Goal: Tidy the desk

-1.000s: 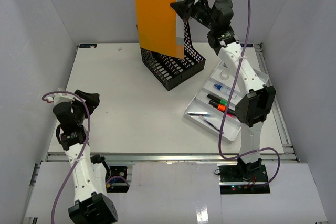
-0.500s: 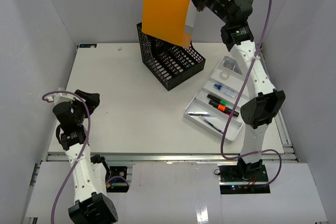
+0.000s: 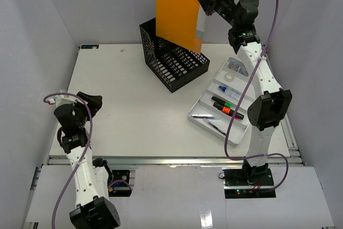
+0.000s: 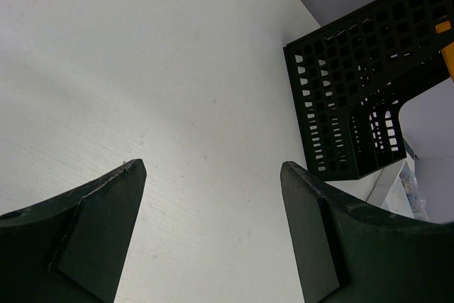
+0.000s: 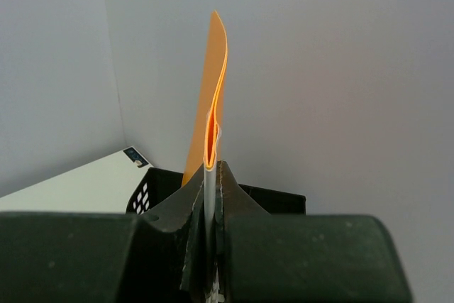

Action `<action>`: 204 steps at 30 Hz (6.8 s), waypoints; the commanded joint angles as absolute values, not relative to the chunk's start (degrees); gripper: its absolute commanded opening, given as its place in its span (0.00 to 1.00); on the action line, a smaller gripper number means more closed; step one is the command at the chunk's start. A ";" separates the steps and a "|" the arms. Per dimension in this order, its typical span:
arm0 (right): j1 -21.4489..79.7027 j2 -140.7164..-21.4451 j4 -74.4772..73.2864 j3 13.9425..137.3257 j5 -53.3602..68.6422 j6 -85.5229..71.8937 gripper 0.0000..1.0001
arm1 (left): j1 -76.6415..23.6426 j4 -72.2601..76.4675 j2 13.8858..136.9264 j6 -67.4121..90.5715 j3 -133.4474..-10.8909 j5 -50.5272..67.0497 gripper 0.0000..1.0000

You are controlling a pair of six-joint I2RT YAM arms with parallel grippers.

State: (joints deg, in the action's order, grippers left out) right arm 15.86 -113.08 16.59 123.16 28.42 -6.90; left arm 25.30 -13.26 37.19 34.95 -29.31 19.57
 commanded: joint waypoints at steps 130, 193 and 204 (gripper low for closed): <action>33.14 -122.30 54.58 104.00 13.64 -16.88 0.08 | -7.52 12.32 83.23 48.18 -44.94 14.67 0.83; 32.43 -134.21 59.59 117.24 17.23 -16.00 0.08 | -20.92 4.63 110.83 43.42 -63.63 16.70 0.00; 31.90 -134.29 59.68 115.01 19.08 -15.99 0.08 | -21.18 0.62 109.77 41.40 -68.03 16.70 0.00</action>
